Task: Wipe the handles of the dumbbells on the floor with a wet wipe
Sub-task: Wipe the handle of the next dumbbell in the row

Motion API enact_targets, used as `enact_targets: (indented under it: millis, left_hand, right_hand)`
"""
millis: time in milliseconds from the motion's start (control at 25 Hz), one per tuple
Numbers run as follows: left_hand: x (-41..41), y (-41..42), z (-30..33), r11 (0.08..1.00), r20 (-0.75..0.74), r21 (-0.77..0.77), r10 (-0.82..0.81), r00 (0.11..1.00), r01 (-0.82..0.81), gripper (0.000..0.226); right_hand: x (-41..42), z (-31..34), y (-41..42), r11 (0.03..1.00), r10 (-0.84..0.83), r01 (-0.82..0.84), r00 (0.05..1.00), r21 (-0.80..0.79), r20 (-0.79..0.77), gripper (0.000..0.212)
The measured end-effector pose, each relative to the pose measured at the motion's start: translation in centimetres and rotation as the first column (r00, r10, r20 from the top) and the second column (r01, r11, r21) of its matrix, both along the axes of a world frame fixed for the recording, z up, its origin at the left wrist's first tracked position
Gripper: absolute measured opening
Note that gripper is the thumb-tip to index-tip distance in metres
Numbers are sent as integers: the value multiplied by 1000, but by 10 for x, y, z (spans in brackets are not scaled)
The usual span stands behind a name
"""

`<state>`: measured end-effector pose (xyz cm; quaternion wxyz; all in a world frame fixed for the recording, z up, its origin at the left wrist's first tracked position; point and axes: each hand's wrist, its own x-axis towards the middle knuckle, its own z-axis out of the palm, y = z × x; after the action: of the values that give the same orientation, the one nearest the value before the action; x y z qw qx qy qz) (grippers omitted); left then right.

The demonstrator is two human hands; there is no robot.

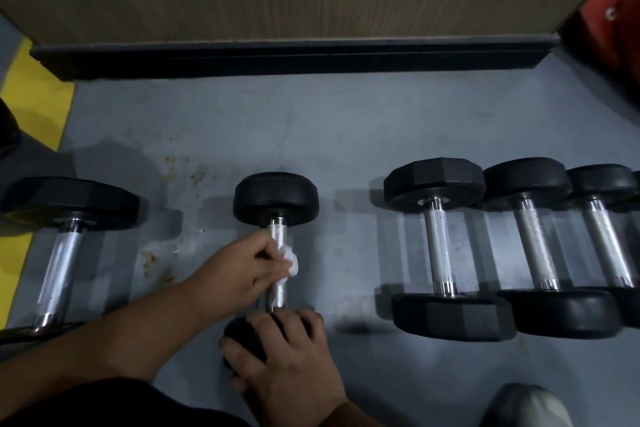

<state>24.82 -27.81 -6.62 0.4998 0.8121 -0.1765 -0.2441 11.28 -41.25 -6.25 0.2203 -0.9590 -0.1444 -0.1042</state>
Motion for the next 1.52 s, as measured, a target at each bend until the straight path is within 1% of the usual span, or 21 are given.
enact_targets:
  millis: [80,240,280,360,440,520,560,600,640,680,720,760,840,920,1040,1080,1160,1200,1240,1360,1520]
  left_hand:
    - [-13,3,2,989,-398,-114,46,916,-98,27]
    - [-6,3,5,986,-509,-159,-29,860,-60,30]
    - [-4,-1,6,989,-426,-146,-58,903,-6,30]
    - [6,-6,7,994,-43,28,-104,994,106,26]
    - [19,-11,11,982,312,152,-153,938,109,25]
    - [22,-13,8,980,423,176,-156,892,88,25]
    - [17,-12,2,988,392,143,-118,913,66,25]
    - [10,-9,-2,995,217,68,-82,973,68,28]
    - [1,-6,-5,996,-86,-65,-63,994,57,33]
    - [-7,-3,-5,986,-329,-162,-80,941,27,37]
    - [-11,0,-5,984,-426,-179,-79,901,2,39]
    - [-8,2,-4,988,-379,-148,-105,919,52,37]
    - [3,0,-5,976,-30,38,-212,977,213,28]
    - [21,-5,2,969,280,156,-228,933,190,27]
    - [25,-8,1,970,445,225,-191,875,97,36]
    - [18,-6,-3,980,431,189,-140,891,63,33]
    - [0,1,-7,998,111,29,-50,993,47,29]
    - [-6,3,-5,997,-41,-44,-68,997,67,30]
    - [-9,6,-4,995,-86,-43,-97,992,93,30]
    - [8,3,2,953,182,120,-297,937,279,22]
    - [27,-6,12,975,433,163,-205,878,148,22]
  right_hand:
    - [0,2,1,999,-13,14,1000,34,-20,35]
    - [-1,2,5,997,19,-20,1000,68,13,38]
    - [-2,1,4,996,34,-36,999,83,26,41]
    - [-5,-4,-4,990,57,-63,997,129,47,51]
    - [-9,-8,-13,979,83,-90,995,180,47,56]
    - [-9,-10,-17,973,92,-100,995,207,46,49]
    - [-8,-10,-18,970,97,-104,994,218,46,45]
    - [-7,-10,-20,967,104,-113,993,228,50,43]
    - [-5,-8,-21,964,114,-122,992,235,50,43]
    - [-3,-7,-21,962,127,-133,991,239,41,45]
    - [-3,-5,-21,962,138,-139,990,234,22,48]
    - [-3,-4,-21,966,139,-136,990,220,1,51]
    - [-4,-1,-18,974,136,-126,990,188,-38,59]
    - [-4,1,-14,975,154,-142,986,173,-59,61]
    - [-4,-1,-11,975,164,-152,984,161,-64,62]
    - [-4,-2,-11,978,154,-143,986,155,-60,63]
    - [-4,-2,-10,980,139,-131,989,149,-48,62]
    - [-4,-3,-9,981,138,-130,989,143,-46,61]
    - [-4,-4,-9,982,138,-131,989,135,-47,59]
    - [-5,-4,-7,987,127,-121,991,108,-51,58]
    - [-3,0,-3,987,131,-125,990,103,-51,59]
